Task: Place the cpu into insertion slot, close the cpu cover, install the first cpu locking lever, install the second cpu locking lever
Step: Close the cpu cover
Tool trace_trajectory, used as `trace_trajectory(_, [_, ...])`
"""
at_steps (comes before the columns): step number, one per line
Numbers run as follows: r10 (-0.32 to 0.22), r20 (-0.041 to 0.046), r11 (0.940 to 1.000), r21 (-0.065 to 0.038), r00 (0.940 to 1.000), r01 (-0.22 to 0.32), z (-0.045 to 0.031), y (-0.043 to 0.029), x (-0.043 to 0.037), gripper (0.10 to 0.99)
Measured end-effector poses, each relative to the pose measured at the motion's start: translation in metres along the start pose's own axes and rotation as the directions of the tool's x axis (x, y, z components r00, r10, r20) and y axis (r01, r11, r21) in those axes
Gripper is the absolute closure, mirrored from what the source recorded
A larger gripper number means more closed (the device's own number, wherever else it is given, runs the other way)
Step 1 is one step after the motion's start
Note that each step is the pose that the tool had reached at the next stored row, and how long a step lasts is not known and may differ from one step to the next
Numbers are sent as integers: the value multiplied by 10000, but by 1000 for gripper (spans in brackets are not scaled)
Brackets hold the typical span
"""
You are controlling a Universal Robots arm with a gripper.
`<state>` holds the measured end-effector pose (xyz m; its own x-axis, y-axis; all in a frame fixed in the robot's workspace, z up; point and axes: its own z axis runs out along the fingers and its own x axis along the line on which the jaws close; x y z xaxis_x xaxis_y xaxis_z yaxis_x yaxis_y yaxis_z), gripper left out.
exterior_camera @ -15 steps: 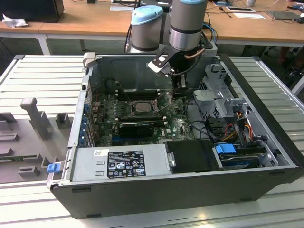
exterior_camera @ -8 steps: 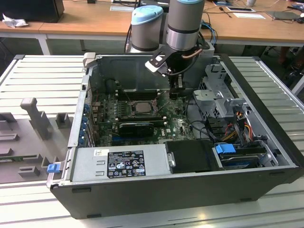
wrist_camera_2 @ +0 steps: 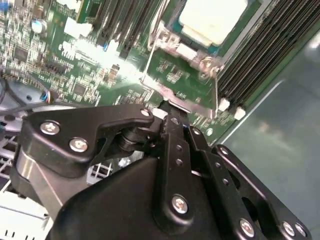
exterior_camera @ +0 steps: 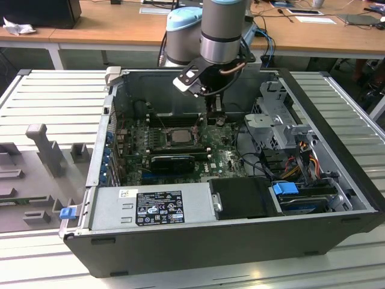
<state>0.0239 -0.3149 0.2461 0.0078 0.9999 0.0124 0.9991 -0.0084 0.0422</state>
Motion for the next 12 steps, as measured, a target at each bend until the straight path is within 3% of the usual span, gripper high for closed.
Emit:
trace_trajectory(1, [-1, 1, 10000, 0, 10000, 1, -1, -48, -1, 980])
trace_trajectory(2, [0, -1, 10000, -1, 10000, 0, -2, -148, -2, 980])
trace_trajectory(5, [-2, -2, 10000, -1, 10000, 2, 6, -299, -2, 980])
trace_trajectory(12, [-21, -2, 10000, 0, 10000, 21, 157, -440, 3, 980])
